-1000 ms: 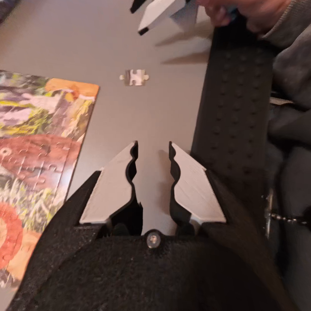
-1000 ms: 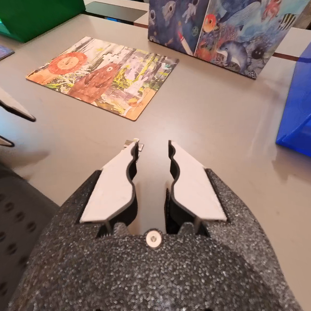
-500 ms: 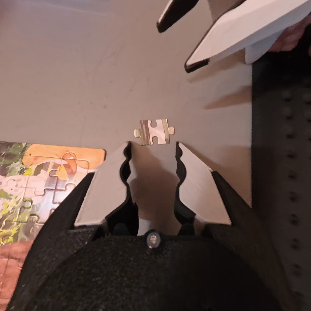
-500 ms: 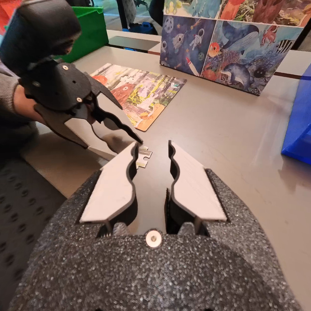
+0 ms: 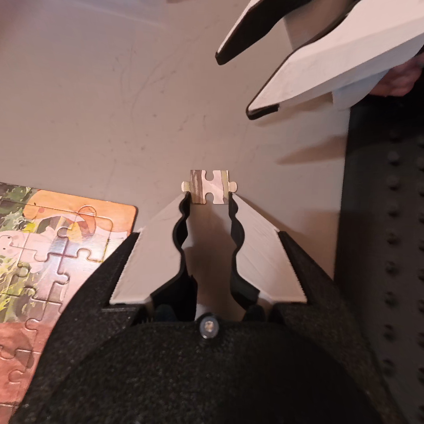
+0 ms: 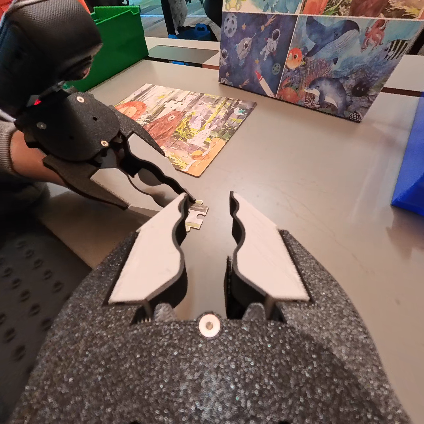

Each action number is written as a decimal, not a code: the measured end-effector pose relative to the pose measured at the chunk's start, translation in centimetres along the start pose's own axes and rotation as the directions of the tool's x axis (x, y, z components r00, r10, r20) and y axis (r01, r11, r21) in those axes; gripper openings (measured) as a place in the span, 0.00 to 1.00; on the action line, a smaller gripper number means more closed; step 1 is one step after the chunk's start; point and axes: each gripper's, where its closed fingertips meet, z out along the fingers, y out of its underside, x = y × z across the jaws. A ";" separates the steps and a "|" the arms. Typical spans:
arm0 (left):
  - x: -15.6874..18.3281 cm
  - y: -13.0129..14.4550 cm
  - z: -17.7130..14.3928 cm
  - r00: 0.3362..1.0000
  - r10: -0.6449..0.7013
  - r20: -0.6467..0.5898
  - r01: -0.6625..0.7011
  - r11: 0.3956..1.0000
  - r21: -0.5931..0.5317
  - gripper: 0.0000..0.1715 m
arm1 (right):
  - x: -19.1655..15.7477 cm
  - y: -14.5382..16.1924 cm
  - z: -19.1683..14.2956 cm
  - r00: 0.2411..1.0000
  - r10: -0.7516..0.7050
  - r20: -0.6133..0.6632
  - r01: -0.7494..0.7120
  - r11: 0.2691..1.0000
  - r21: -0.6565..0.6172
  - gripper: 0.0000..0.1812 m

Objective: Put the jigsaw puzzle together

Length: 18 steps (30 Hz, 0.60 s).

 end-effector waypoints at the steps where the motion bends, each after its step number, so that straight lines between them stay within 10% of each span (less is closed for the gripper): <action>1: 0.0 0.0 0.0 1.000 0.003 0.004 -0.003 1.000 0.000 0.19 | 0.0 0.0 0.0 1.000 -0.001 -0.001 0.001 1.000 0.002 0.19; 8: -4.5 -0.1 -4.1 0.971 0.007 0.238 -0.012 1.000 0.021 0.19 | 0.2 -0.1 0.0 1.000 0.019 0.004 -0.019 1.000 0.007 0.20; 13: -16.6 4.9 -12.1 0.782 -0.225 0.581 0.219 0.972 0.082 0.19 | 0.1 0.2 0.2 1.000 0.010 0.002 -0.010 1.000 -0.016 0.20; 18: -22.8 9.2 -14.4 0.635 -0.451 0.627 0.408 0.885 0.223 0.19 | 0.1 0.3 0.3 1.000 0.011 0.001 -0.011 1.000 -0.026 0.20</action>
